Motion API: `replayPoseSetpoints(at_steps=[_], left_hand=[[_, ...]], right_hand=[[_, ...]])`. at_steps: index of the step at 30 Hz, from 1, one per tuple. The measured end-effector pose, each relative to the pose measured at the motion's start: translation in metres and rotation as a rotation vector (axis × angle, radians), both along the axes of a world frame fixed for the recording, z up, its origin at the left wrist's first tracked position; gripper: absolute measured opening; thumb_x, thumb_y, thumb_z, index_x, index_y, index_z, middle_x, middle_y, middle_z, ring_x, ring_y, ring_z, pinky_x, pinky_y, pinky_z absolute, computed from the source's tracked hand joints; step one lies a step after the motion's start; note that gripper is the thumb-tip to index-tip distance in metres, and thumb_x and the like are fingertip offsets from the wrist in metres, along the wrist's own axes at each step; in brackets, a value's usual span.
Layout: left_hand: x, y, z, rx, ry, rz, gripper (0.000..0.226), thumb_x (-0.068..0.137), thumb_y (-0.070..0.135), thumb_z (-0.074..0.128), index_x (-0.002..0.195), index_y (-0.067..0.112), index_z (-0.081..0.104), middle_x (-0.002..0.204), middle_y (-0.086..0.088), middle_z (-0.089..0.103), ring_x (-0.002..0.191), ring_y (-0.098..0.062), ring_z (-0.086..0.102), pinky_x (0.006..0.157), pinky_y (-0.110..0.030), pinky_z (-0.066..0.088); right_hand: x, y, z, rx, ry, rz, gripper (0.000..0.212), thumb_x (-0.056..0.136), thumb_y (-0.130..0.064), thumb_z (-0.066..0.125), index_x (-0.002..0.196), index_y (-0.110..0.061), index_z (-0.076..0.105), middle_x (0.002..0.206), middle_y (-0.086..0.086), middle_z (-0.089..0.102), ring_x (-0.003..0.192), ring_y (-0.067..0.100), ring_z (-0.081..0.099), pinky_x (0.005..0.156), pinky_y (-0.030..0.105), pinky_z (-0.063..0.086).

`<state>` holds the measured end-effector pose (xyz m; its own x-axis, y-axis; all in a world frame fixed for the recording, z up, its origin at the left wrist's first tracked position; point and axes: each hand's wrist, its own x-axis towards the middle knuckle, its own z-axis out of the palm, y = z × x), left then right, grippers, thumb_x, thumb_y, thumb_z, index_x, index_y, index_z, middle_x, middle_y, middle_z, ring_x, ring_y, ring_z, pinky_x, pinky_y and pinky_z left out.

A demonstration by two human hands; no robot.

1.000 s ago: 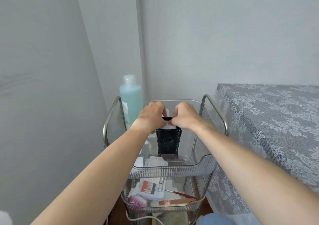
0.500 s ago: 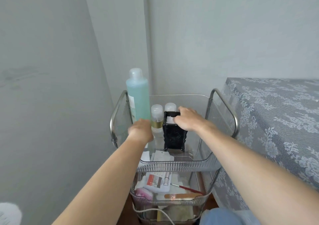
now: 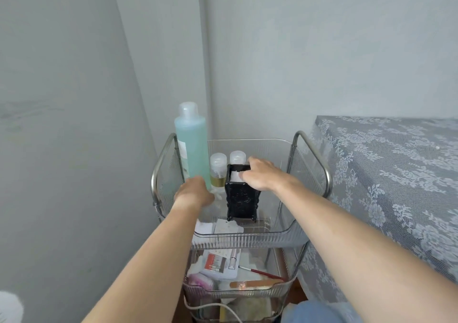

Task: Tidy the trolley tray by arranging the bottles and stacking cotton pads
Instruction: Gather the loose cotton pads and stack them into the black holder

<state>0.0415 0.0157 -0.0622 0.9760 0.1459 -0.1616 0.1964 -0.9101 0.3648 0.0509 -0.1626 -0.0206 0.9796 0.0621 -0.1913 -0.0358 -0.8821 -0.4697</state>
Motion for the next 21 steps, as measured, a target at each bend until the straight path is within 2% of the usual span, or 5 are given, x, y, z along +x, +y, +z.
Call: replayPoseSetpoints(at_steps=[5, 8, 13, 16, 21], left_hand=[[0.007, 0.006, 0.031, -0.525, -0.094, -0.002, 0.024, 0.089, 0.003, 0.04, 0.085, 0.007, 0.064, 0.073, -0.012, 0.064, 0.067, -0.025, 0.064, 0.06, -0.03, 0.053], [0.006, 0.008, 0.052, -0.679, -0.106, -0.029, 0.027, 0.081, -0.004, 0.037, 0.066, 0.008, 0.055, 0.065, -0.01, 0.054, 0.061, -0.021, 0.056, 0.057, -0.028, 0.047], [0.001, -0.006, 0.079, -0.633, -0.069, -0.149, 0.02, 0.077, -0.007, 0.046, 0.079, -0.002, 0.065, 0.065, -0.013, 0.058, 0.065, -0.024, 0.054, 0.061, -0.028, 0.048], [0.0, -0.016, 0.086, -0.646, -0.079, -0.173, 0.016, 0.074, -0.01, 0.048, 0.074, -0.002, 0.062, 0.071, -0.017, 0.058, 0.07, -0.027, 0.053, 0.064, -0.032, 0.049], [0.002, -0.023, 0.089, -0.672, -0.042, -0.197, 0.014, 0.082, 0.007, 0.053, 0.078, 0.016, 0.063, 0.079, -0.006, 0.062, 0.068, -0.021, 0.064, 0.062, -0.027, 0.049]], right_hand=[[-0.003, -0.002, 0.006, 0.206, -0.072, 0.008, 0.063, 0.079, -0.052, 0.052, 0.136, -0.023, 0.05, 0.141, 0.004, 0.051, 0.128, 0.027, 0.047, 0.105, 0.048, 0.039], [0.0, -0.003, 0.01, 0.309, -0.164, 0.037, 0.055, 0.079, -0.036, 0.061, 0.133, -0.026, 0.053, 0.139, 0.003, 0.053, 0.127, 0.022, 0.05, 0.104, 0.043, 0.041], [0.002, 0.001, 0.023, 0.393, -0.275, 0.102, 0.05, 0.082, -0.035, 0.073, 0.129, -0.021, 0.061, 0.118, -0.002, 0.062, 0.108, 0.014, 0.059, 0.091, 0.028, 0.048], [0.005, 0.001, 0.028, 0.367, -0.362, 0.147, 0.007, 0.091, -0.017, 0.068, 0.096, -0.017, 0.073, 0.083, -0.008, 0.066, 0.083, 0.012, 0.061, 0.063, 0.012, 0.042], [0.005, -0.007, 0.039, 0.324, -0.44, 0.155, 0.017, 0.097, -0.011, 0.06, 0.086, -0.005, 0.072, 0.065, -0.007, 0.056, 0.058, 0.003, 0.047, 0.049, 0.009, 0.035]])
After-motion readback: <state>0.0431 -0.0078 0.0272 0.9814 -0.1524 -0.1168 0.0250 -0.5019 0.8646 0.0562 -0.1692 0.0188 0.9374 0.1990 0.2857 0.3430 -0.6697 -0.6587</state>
